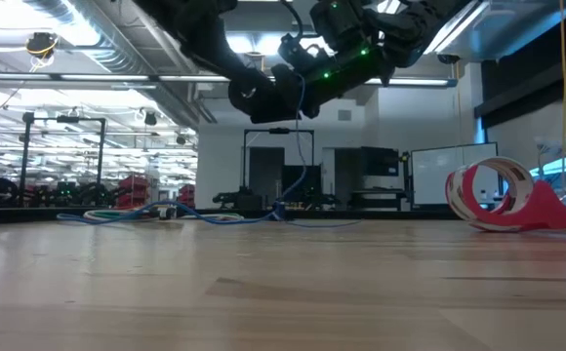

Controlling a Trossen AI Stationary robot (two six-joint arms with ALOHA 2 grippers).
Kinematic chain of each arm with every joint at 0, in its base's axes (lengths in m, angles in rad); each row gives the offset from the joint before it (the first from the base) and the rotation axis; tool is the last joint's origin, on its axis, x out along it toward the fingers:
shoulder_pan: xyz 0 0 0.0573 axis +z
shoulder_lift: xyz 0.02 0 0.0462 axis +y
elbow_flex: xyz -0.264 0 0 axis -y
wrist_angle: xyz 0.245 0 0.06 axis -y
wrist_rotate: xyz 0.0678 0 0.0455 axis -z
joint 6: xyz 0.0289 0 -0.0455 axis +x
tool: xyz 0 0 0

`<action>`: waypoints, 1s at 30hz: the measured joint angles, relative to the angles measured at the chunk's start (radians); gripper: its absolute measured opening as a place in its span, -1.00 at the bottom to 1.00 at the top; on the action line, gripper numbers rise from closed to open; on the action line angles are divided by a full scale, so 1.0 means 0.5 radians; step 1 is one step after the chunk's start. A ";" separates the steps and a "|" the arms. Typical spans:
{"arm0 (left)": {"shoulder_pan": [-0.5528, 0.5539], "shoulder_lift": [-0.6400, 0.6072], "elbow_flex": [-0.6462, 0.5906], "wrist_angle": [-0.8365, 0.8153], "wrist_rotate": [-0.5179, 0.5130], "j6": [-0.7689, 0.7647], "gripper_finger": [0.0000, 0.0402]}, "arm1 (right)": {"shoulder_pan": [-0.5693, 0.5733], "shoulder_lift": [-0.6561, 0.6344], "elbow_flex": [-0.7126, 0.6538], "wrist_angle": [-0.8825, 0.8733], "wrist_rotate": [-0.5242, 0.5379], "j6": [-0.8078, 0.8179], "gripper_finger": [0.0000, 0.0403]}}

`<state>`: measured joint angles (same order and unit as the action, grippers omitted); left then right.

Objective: Coil cords
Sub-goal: Coil the blue wire onto the spool

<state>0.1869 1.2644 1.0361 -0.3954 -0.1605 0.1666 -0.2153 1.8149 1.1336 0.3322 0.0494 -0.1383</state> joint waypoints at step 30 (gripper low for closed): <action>0.049 -0.016 0.054 -0.322 -0.224 0.197 -0.18 | 0.001 0.000 -0.002 -0.028 -0.004 -0.051 -1.00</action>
<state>0.2117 1.2564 1.0630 -0.5562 -0.2725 0.2653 -0.2150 1.8149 1.1324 0.3183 0.0475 -0.1636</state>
